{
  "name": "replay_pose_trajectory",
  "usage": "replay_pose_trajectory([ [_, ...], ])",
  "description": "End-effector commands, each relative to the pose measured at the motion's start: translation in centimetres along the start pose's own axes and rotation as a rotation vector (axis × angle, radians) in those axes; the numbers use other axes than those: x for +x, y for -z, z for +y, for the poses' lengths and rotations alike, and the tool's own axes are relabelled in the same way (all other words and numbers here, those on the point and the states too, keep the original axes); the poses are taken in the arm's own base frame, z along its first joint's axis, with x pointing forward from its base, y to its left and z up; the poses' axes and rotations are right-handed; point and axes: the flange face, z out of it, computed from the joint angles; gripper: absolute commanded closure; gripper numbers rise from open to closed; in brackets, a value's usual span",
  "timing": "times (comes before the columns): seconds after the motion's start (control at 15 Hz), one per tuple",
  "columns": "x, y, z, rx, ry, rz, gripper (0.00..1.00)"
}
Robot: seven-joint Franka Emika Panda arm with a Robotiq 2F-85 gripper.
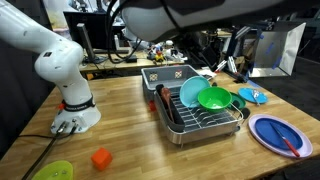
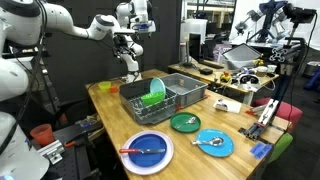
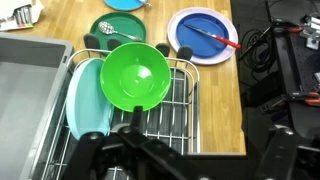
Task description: Put the wooden spoon on the drying rack
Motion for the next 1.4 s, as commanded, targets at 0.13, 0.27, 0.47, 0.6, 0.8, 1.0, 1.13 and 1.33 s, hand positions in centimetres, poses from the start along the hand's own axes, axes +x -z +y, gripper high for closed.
replay_pose_trajectory([
  [0.13, -4.4, -3.8, -3.0, 0.139, -0.03, 0.234, 0.0],
  [0.27, -5.9, -5.7, -4.1, 0.199, -0.027, 0.3, 0.0],
  [0.47, -7.5, -8.8, -5.7, 0.257, -0.042, 0.411, 0.0],
  [0.6, -8.4, -10.6, -6.6, 0.261, -0.079, 0.48, 0.0],
  [0.8, -8.9, -12.8, -8.0, 0.249, -0.111, 0.582, 0.0],
  [1.0, -8.3, -14.7, -10.0, 0.229, -0.123, 0.681, 0.0],
  [1.13, -8.1, -14.5, -9.2, 0.235, -0.109, 0.602, 0.0],
  [1.33, -8.1, -14.7, -9.7, 0.23, -0.107, 0.635, 0.0],
])
